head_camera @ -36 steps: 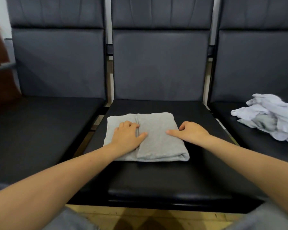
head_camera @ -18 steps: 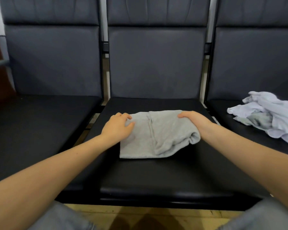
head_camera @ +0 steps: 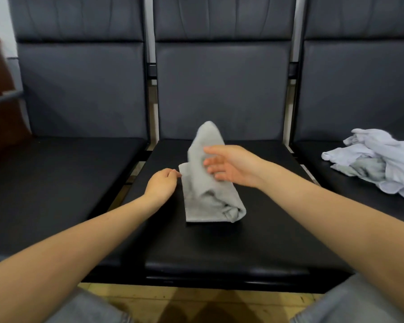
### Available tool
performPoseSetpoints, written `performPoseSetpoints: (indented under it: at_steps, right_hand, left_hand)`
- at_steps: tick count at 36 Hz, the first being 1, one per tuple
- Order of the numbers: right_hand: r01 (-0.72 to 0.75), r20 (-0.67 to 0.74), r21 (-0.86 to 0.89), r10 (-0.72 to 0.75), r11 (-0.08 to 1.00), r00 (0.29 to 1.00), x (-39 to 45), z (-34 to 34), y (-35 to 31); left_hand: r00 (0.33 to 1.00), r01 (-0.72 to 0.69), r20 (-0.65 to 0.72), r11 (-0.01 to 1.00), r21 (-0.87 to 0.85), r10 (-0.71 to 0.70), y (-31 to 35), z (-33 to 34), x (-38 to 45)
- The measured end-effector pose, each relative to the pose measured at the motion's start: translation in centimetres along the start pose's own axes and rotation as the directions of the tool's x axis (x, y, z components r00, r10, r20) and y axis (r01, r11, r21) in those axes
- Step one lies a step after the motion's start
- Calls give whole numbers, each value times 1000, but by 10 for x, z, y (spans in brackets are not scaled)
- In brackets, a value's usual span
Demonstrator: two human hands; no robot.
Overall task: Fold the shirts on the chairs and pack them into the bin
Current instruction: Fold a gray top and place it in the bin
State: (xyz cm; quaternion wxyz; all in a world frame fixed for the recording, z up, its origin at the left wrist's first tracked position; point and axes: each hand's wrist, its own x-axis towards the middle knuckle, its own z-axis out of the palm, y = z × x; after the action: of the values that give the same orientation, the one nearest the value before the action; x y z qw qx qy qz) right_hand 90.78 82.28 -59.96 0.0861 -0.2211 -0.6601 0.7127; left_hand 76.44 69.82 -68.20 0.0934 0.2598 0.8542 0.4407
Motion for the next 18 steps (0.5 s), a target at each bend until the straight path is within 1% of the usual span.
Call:
performPoseSetpoints:
  at_steps: [1, 2, 3, 5, 7, 8, 10, 12, 14, 15, 18]
  right_hand:
    - [-24, 43, 18, 24, 1000, 999, 2, 1, 3]
    - [-32, 54, 25, 31, 999, 998, 2, 1, 4]
    - [-21, 32, 21, 20, 1000, 999, 4, -1, 7]
    - [-3, -51, 22, 4, 1000, 999, 8, -7, 13]
    - [-10, -158, -23, 6, 1000, 987, 11, -14, 20]
    - [-31, -212, -71, 15, 997, 977, 10, -17, 23]
    - [-83, -308, -222, 11, 971, 951, 9, -23, 32]
    - [-129, -341, -377, -8, 917, 940, 9, -28, 43]
    - [-126, -303, -505, -39, 854, 952, 10, -30, 55]
    - [-105, -262, -570, -59, 815, 963, 12, -30, 60]
    - [-98, -209, -772, -105, 627, 972, 14, -19, 65]
  left_hand:
    - [1000, 1, 18, 1000, 22, -1, 2, 1, -1]
    - [1000, 11, 26, 999, 43, -12, 3, 2, -2]
    - [999, 29, 30, 998, 60, -31, 3, 4, -2]
    - [998, 58, 33, 994, 89, -61, 2, 5, 0]
    - [998, 33, 43, 994, 106, -38, -2, 6, 4]
    - [999, 7, 43, 992, 123, -13, -5, 7, 7]
    - [999, -41, 21, 984, 173, 38, -9, 8, 8]
    - [996, -81, -6, 972, 219, 84, -11, 10, 7]
    - [989, -126, -35, 945, 302, 143, -10, 13, 3]
    - [983, -151, -47, 923, 354, 179, -10, 14, 1]
    - [963, -208, -58, 862, 463, 263, -7, 18, -5]
